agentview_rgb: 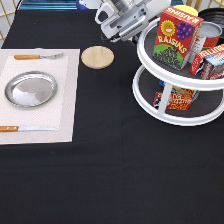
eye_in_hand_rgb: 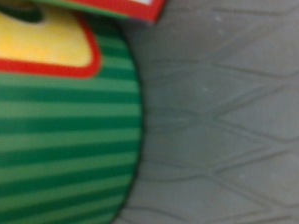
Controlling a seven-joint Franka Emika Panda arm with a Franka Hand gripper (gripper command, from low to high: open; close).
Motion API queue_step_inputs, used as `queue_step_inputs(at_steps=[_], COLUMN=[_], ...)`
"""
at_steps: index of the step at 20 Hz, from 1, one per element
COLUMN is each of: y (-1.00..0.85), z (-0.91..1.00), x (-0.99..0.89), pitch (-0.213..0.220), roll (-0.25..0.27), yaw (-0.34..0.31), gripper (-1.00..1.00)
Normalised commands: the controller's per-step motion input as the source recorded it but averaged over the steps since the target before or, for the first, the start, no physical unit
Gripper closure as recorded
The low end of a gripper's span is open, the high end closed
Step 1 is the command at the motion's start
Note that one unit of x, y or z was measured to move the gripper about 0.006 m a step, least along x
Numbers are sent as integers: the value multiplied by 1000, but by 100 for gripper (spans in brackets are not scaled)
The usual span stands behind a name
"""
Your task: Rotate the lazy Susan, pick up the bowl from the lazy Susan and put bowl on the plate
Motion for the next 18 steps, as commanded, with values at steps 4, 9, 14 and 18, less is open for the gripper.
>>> queue_step_inputs(at_steps=[4, 9, 14, 18], y=[-161, -215, -254, -229], z=[-157, -115, -151, -102], x=[195, 381, 441, 474], pitch=[-35, -46, -66, -79], roll=[92, 64, 59, 43], yaw=[0, 0, 0, 0], gripper=[-100, -100, -100, -100])
